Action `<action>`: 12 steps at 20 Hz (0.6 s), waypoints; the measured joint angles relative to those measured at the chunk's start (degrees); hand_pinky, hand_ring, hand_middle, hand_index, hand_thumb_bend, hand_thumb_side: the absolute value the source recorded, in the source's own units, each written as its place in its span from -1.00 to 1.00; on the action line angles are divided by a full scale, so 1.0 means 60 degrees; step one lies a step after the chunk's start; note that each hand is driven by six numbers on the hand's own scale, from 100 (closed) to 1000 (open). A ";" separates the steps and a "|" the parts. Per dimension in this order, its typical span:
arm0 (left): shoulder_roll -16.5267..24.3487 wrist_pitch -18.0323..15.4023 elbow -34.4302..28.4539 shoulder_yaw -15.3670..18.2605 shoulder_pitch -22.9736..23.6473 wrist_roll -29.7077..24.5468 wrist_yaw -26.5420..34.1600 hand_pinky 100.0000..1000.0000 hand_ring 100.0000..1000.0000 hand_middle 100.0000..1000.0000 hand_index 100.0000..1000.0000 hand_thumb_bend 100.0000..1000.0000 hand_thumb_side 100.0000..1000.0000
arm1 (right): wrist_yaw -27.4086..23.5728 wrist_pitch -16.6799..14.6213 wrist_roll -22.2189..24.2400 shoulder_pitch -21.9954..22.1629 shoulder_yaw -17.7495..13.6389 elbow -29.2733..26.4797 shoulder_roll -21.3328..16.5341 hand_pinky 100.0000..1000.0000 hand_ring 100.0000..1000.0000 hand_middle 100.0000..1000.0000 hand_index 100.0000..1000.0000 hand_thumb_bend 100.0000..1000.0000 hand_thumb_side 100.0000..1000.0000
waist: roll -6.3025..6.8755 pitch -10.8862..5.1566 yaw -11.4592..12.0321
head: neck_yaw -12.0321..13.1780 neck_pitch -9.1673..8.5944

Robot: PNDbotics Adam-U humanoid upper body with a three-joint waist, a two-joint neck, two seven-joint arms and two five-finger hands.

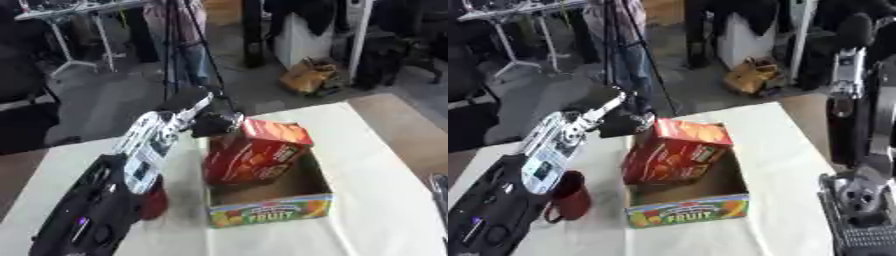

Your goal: Pick up objects on the table and place them in the box.

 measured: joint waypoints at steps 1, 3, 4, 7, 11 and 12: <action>-0.0002 -0.0017 0.0005 0.0008 -0.0014 0.0013 -0.0058 0.24 0.56 0.71 0.91 -0.71 0.73 | -0.0001 -0.0001 0.0001 -0.0001 0.0000 0.0000 0.0002 0.99 0.83 0.71 0.67 -1.00 1.00 | 0.0000 0.0007 -0.0006 | -0.0010 -0.0017; -0.0032 -0.0062 0.0025 0.0051 -0.0035 0.0070 -0.0162 0.24 0.56 0.73 0.94 -0.72 0.74 | -0.0001 -0.0002 0.0002 -0.0003 0.0001 0.0000 0.0011 0.99 0.83 0.71 0.67 -1.00 1.00 | 0.0000 0.0024 -0.0020 | -0.0021 -0.0054; -0.0063 -0.0079 0.0054 0.0054 -0.0037 0.0106 -0.0194 0.24 0.56 0.73 0.94 -0.72 0.74 | -0.0001 -0.0002 0.0002 -0.0005 0.0001 0.0000 0.0015 0.99 0.83 0.71 0.67 -1.00 1.00 | 0.0000 0.0034 -0.0031 | -0.0025 -0.0059; -0.0103 -0.0122 0.0111 0.0064 -0.0040 0.0199 -0.0247 0.25 0.57 0.74 0.95 -0.74 0.75 | -0.0002 -0.0002 0.0003 -0.0008 0.0002 0.0000 0.0056 0.99 0.83 0.71 0.67 -1.00 1.00 | 0.0000 0.0052 -0.0073 | -0.0032 -0.0065; -0.0126 -0.0141 0.0115 0.0120 -0.0084 0.0443 -0.0339 0.27 0.58 0.75 0.96 -0.73 0.76 | -0.0003 -0.0003 0.0004 -0.0034 0.0025 0.0000 0.0066 0.99 0.83 0.71 0.67 -1.00 1.00 | 0.0000 0.0053 -0.0073 | -0.0055 -0.0066; -0.0127 -0.0136 0.0109 0.0137 -0.0108 0.0512 -0.0365 0.27 0.58 0.75 0.96 -0.73 0.76 | -0.0003 -0.0003 0.0005 -0.0046 0.0030 0.0000 0.0066 0.99 0.83 0.71 0.67 -1.00 1.00 | 0.0000 0.0053 -0.0073 | -0.0057 -0.0066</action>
